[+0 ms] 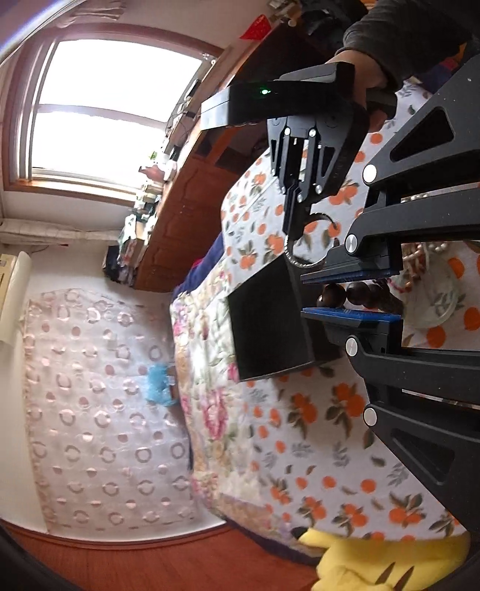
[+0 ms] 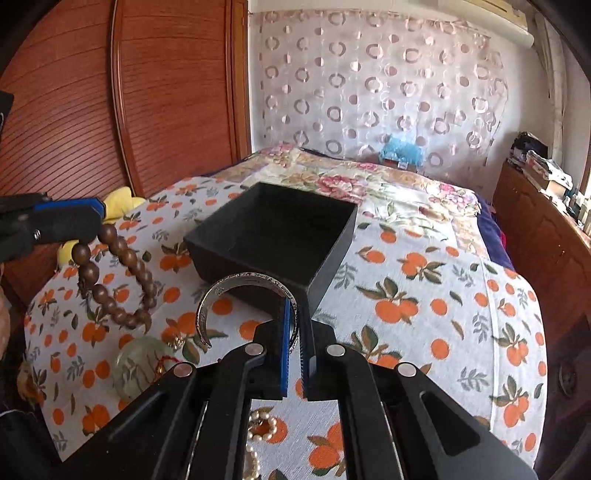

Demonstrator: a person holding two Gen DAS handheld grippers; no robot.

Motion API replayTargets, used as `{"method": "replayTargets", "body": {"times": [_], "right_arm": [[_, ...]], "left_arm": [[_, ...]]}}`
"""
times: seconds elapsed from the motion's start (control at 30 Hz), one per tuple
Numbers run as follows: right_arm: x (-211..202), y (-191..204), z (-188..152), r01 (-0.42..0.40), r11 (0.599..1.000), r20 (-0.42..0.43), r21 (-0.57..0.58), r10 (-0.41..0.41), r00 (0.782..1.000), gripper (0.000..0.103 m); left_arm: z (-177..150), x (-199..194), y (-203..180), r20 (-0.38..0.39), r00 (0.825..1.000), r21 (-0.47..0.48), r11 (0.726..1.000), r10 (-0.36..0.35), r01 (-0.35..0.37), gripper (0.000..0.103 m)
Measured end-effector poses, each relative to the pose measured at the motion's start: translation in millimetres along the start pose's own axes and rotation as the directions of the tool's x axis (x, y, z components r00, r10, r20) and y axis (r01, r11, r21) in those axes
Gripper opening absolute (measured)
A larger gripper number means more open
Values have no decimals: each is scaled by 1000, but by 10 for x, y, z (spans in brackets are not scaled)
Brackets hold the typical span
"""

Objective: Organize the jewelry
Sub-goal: 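Lower the bead bracelet into the black box while the right tool drops the bangle in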

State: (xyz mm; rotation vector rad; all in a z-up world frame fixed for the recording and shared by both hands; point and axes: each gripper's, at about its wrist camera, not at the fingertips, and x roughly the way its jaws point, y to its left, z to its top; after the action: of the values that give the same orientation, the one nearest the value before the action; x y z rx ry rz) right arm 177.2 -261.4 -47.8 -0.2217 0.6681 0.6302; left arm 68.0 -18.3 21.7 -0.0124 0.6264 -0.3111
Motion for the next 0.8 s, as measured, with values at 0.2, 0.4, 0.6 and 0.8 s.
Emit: {"method": "replayTargets", "body": {"times": [0.2,0.4,0.6,0.8], "right_arm": [[33,-81,206,12,1000,25,12,-13,1000,5],[239,-125,438,11,1000,33,27,-12,999,5],[560,-95,585,4,1000,15,9,-4,1000,7],[594,-88,557,-52,998,7,21,51,999,13]], "left_arm": [[259,-2,77,41,998,13,998,55,-56,12],[497,84,151,53,994,21,995,97,-98,12],[665,274,219,39,989,36,989,143,-144,12],[715,492,263,10,987,29,987,160,-161,12]]}}
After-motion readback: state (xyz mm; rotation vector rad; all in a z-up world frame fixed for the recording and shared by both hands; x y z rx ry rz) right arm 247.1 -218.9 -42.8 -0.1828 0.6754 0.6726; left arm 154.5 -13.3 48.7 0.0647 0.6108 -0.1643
